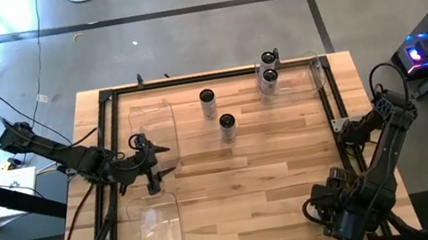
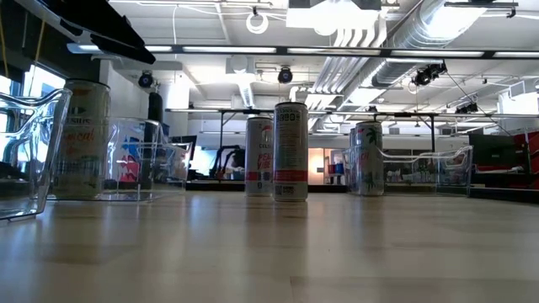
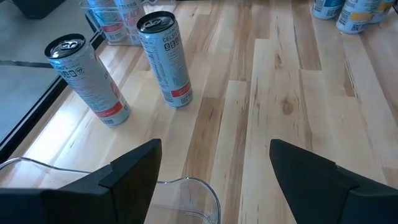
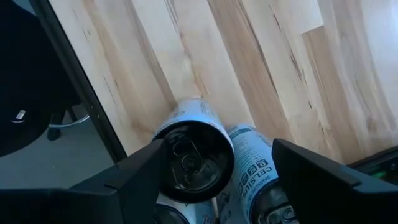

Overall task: Sort soda cans
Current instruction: Put the white yellow soda can into the top left transparent bin

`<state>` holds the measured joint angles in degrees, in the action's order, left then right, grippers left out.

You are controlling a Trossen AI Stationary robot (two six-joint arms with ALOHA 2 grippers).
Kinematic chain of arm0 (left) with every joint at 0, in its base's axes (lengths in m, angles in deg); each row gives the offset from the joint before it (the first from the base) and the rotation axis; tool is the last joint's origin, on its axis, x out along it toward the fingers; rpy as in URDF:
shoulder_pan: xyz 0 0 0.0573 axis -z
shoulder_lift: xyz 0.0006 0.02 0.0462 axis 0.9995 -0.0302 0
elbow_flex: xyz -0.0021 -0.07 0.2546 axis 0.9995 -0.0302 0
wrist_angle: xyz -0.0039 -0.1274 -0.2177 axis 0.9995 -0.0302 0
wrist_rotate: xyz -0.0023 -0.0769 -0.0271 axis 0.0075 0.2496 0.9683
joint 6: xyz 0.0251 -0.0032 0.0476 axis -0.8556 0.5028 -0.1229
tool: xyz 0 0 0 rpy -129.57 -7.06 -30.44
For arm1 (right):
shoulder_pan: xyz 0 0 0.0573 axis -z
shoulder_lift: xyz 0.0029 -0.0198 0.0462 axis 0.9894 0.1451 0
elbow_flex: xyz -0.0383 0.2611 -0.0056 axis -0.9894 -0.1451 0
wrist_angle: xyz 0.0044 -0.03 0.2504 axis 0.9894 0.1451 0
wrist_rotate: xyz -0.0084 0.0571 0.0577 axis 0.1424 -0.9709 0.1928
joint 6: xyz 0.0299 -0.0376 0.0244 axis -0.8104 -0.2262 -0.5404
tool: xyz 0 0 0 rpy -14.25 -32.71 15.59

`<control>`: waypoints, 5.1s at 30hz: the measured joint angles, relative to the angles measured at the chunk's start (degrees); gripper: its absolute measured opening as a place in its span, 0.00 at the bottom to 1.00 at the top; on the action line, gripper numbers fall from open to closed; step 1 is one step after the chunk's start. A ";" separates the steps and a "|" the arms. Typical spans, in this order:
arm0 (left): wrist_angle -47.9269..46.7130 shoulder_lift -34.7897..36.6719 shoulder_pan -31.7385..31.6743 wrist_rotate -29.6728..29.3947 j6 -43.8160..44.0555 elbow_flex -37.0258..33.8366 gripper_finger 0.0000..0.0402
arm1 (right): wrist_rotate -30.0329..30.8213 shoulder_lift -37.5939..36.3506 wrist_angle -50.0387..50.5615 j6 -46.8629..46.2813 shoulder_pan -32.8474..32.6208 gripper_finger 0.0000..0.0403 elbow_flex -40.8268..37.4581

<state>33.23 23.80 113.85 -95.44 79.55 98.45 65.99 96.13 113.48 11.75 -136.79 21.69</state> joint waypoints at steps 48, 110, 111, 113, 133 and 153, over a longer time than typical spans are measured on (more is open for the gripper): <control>-0.02 0.02 -0.07 -0.20 -0.09 0.00 0.73 | -3.85 -0.22 -0.58 -6.47 3.64 0.73 -4.28; -0.07 0.00 -0.04 -0.24 -0.09 0.00 0.73 | -6.94 13.96 -7.92 23.06 12.78 0.73 -4.46; -0.07 0.00 -0.04 -0.24 -0.09 0.00 0.73 | -7.46 14.26 -8.10 23.69 12.79 0.73 -4.46; -0.09 0.00 -0.04 -0.24 -0.09 0.00 0.73 | -8.17 14.66 -8.88 24.99 12.90 0.73 -4.46; -0.76 0.02 -0.04 -0.26 0.62 0.02 0.73 | -9.08 12.07 -37.92 28.81 17.57 0.63 -27.43; 0.10 -0.02 -0.09 -1.85 2.01 0.02 0.73 | 25.58 8.93 -128.60 70.05 36.04 0.58 -45.88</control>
<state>33.33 23.78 113.76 -97.29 81.56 98.47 91.57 105.06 -15.12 81.80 -100.75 -24.19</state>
